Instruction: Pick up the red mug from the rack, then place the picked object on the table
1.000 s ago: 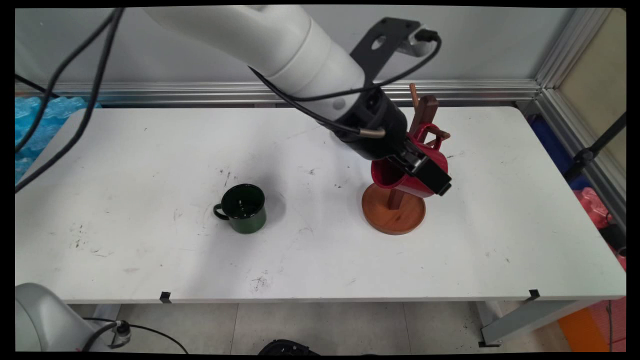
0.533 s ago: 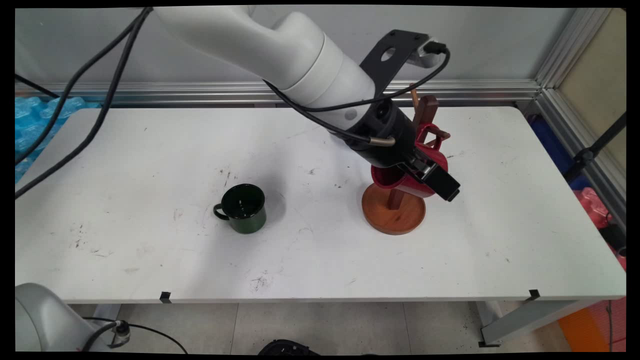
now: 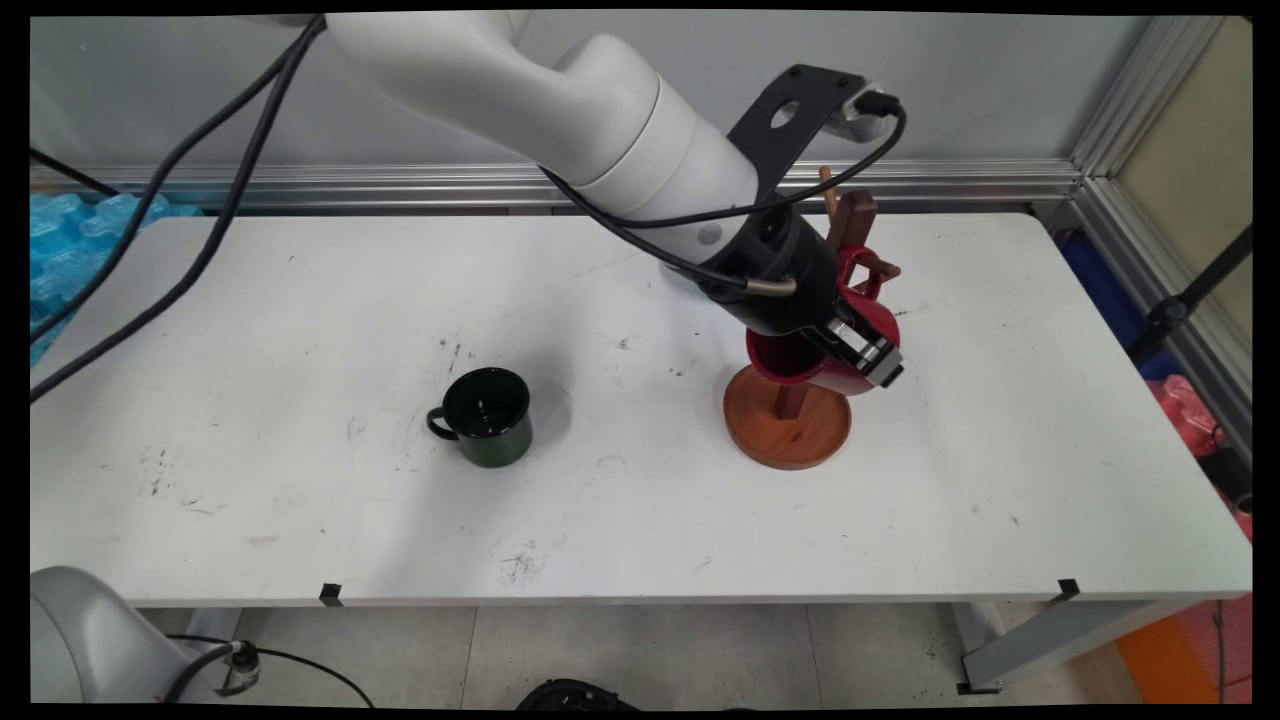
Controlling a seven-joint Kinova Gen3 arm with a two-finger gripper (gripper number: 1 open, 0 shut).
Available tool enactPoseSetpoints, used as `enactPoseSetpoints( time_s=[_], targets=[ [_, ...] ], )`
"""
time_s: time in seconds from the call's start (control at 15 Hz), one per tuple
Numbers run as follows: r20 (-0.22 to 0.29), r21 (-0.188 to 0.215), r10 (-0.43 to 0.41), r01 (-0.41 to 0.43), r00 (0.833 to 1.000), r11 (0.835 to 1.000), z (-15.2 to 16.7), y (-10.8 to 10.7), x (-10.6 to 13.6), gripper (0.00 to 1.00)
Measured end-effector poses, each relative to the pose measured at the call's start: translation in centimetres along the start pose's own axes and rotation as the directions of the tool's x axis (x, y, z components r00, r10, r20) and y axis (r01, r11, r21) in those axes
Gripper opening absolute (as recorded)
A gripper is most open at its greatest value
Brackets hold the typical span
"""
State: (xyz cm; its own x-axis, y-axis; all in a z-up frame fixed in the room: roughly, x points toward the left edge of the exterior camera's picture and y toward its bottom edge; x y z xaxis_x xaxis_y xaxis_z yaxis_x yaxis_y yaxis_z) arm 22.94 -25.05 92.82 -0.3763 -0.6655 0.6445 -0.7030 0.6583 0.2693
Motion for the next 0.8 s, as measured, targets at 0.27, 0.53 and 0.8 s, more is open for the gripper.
enactPoseSetpoints(
  time_s=[0.27,0.53,0.8],
  targets=[
    [0.004,-0.002,0.002,-0.002,1.0,1.0,0.18,0.05,-0.13,0.0],
    [0.009,-0.003,0.0,0.0,1.0,1.0,0.19,0.13,-0.2,0.0],
    [0.015,-0.005,0.0,0.0,1.0,1.0,-0.13,0.38,-0.18,0.0]
  ],
)
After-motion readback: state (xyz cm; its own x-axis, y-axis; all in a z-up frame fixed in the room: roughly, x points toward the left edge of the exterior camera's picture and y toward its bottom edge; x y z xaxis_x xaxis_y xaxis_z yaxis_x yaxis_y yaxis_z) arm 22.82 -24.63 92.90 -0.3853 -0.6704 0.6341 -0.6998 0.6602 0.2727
